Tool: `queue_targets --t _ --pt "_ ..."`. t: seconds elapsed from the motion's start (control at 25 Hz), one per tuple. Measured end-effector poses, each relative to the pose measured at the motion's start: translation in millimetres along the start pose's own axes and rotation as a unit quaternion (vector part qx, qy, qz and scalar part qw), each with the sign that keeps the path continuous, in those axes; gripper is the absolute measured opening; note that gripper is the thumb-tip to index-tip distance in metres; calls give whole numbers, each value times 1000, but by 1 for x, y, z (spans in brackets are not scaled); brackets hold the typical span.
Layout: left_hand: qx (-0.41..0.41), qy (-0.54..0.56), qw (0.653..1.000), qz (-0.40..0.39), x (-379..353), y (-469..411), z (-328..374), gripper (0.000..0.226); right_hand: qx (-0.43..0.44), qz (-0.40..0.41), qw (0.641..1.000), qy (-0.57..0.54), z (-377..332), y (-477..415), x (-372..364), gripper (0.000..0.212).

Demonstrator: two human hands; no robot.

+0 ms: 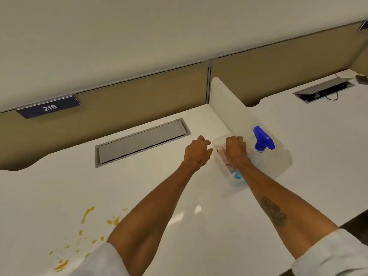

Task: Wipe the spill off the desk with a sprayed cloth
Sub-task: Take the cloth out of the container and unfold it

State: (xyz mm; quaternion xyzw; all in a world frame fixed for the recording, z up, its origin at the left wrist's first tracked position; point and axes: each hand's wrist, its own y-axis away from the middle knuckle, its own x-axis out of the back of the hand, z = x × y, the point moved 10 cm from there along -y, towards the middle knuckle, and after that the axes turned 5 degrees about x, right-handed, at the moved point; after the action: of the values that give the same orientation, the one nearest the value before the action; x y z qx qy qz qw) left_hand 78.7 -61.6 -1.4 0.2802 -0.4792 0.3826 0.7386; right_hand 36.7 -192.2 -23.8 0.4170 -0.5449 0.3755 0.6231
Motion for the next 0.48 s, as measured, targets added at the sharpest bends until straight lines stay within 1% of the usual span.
queue_targets --t 0.04,0.16,0.28,0.4,0.48 --pt "1 -14 1000 -15 -6 -7 5 37 6 -6 1000 15 -1 -5 -2 45" --pt "-11 -65 997 -26 -24 -24 17 34 40 8 999 26 -5 -20 -10 38" --pt "-21 -101 994 -32 -38 -40 28 29 44 -10 998 47 -1 -33 -26 32" --pt "-23 -133 990 -26 -46 -54 34 30 36 -20 997 64 6 -41 -40 36" --pt "-10 -148 988 -35 -52 -64 32 30 25 -24 996 78 11 -44 -49 39"
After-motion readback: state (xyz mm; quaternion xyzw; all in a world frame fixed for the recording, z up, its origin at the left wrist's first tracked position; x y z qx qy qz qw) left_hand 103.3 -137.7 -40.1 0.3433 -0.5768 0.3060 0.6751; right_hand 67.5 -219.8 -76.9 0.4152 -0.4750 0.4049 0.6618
